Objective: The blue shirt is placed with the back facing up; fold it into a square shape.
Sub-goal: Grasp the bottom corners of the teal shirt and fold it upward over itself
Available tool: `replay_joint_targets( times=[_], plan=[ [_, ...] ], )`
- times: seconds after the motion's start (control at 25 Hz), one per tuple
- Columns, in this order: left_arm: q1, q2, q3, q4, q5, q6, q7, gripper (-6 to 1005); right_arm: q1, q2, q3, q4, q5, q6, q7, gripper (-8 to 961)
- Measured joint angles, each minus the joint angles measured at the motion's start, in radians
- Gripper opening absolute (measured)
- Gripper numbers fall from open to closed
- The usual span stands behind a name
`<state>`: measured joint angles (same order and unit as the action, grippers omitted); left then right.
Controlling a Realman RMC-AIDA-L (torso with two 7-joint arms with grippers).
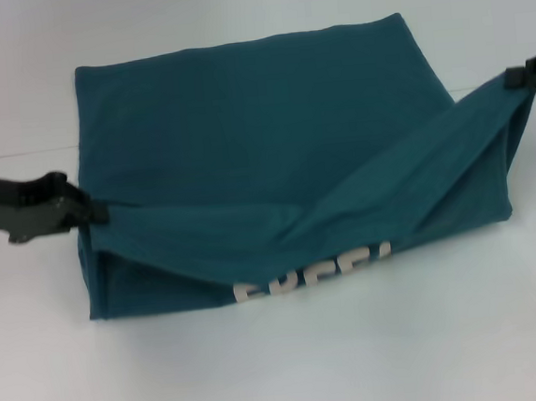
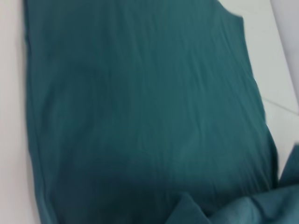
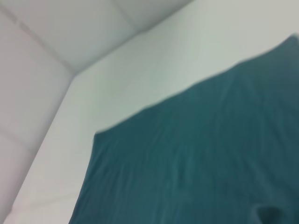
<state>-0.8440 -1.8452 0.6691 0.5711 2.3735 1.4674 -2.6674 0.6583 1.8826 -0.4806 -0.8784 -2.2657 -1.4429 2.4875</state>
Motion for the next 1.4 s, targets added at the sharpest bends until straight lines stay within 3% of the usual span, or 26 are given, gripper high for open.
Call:
replay_joint_targets(
  times=[0.12,0.28,0.44,0.64,1.08,1.24,1.32,1.4],
  plan=[
    [-0.022,-0.013,0.006,-0.014,0.008,-0.092,-0.003,68,0.003,0.014,-0.017,0.037,0.027,0.12,-0.009,29],
    [-0.032,-0.061,0.072,-0.022,0.01,-0.272,-0.001,68,0.017,0.04,-0.081,0.095,0.031,0.267,-0.039,29],
    [-0.028,-0.1,0.119,-0.058,0.01,-0.448,0.022,66,0.033,0.08,-0.134,0.172,0.029,0.431,-0.098,29],
    [-0.027,-0.128,0.128,-0.065,0.01,-0.52,0.072,63,0.075,0.084,-0.185,0.285,0.021,0.547,-0.159,29],
    [-0.053,-0.152,0.142,-0.05,0.01,-0.566,0.091,65,0.103,0.09,-0.289,0.317,0.025,0.701,-0.152,30],
    [-0.059,-0.135,0.142,-0.006,0.01,-0.566,0.084,66,0.103,0.092,-0.282,0.243,0.043,0.708,-0.152,30],
    [-0.075,-0.123,0.141,-0.008,0.01,-0.584,0.084,67,0.136,0.071,-0.288,0.26,0.037,0.724,-0.158,30],
    [-0.081,-0.123,0.143,-0.013,0.011,-0.6,0.089,67,0.151,0.064,-0.29,0.279,0.029,0.738,-0.161,30]
  ],
)
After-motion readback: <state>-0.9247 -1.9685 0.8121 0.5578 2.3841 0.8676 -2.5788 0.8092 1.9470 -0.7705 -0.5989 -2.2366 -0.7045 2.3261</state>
